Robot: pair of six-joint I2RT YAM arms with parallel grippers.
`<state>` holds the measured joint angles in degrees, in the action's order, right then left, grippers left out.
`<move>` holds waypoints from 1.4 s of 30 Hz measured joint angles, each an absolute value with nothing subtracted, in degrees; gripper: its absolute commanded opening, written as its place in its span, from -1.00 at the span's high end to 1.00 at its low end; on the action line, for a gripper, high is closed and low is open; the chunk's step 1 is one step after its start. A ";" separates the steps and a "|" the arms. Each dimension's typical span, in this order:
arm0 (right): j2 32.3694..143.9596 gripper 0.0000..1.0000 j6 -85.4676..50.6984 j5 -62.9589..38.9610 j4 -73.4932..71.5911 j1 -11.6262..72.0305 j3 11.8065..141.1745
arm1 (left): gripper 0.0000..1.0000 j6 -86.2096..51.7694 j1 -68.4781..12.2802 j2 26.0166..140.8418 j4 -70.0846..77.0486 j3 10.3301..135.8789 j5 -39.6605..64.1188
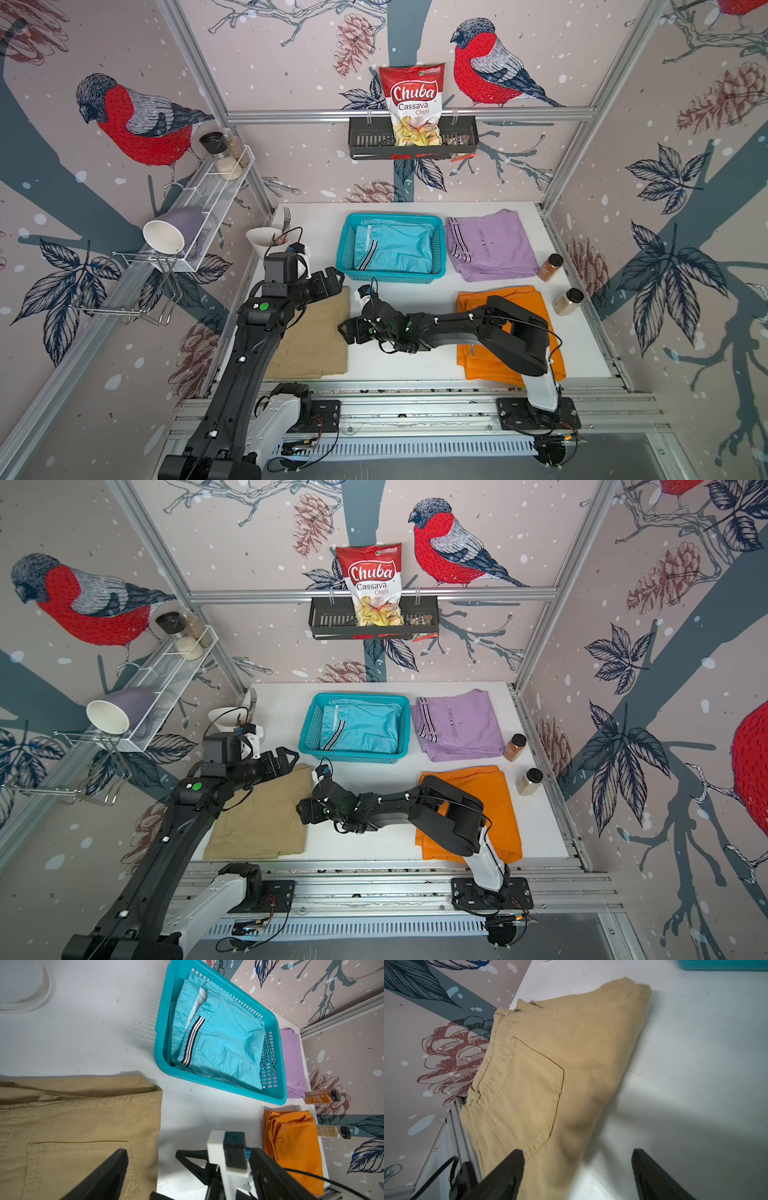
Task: Put the folded long pants in the basket
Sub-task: Move the long pant to the center of the board, then pick up the long pant at the center of the board.
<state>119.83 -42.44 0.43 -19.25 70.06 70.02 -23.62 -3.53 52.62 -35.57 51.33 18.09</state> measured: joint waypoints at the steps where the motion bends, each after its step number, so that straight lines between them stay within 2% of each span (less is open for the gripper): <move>1: 121.62 -0.50 -42.96 -0.14 -19.25 70.02 71.57 | -0.91 -23.62 -3.38 52.42 -35.33 51.31 18.06; 4: 126.08 -0.19 -43.83 -1.37 -20.56 69.69 75.72 | -0.90 -23.62 -3.14 52.36 -35.22 51.29 18.13; 5: 126.89 -0.01 -43.92 -1.65 -21.19 69.67 76.31 | -0.91 -23.62 -3.09 52.36 -35.22 51.29 18.13; 7: 128.03 0.53 -44.60 -1.96 -22.39 69.58 76.60 | -0.91 -23.62 -3.03 52.29 -35.22 51.27 18.13; 8: 128.20 0.74 -45.08 -1.98 -22.76 69.54 76.31 | -0.91 -23.64 -3.01 52.16 -35.22 51.24 18.13; 9: 128.09 0.91 -45.23 -2.07 -23.49 69.47 75.26 | -0.91 -23.64 -2.96 51.90 -35.22 51.20 18.09; 10: 127.52 1.00 -45.65 -2.15 -25.12 69.43 73.65 | -0.91 -23.64 -2.92 51.62 -35.20 51.16 18.00; 14: 119.33 1.00 -46.76 -1.58 -28.25 68.99 61.28 | -0.91 -23.66 -2.85 51.07 -35.18 50.92 17.93; 19: 100.71 1.00 -46.83 2.83 -29.85 66.26 39.70 | -0.91 -23.79 -2.85 51.22 -34.96 50.26 18.22; 23: 86.98 1.00 -46.54 5.72 -28.23 64.90 28.88 | -0.91 -25.54 -3.92 51.31 -33.08 47.81 21.52; 28: 71.92 1.00 -45.69 5.89 -25.19 59.59 18.76 | -0.91 -31.40 -5.26 48.71 -27.75 38.68 27.86; 33: 64.25 0.98 -44.53 4.95 -23.46 55.75 13.47 | -0.92 -35.97 -6.90 45.43 -22.76 31.38 29.91; 42: 59.48 0.94 -43.62 3.09 -22.22 52.84 9.39 | -0.91 -41.80 -9.82 48.25 -11.92 19.99 31.27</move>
<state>59.48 -43.62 3.09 -22.22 52.84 9.39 -41.80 -9.82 48.25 -11.92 19.99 31.27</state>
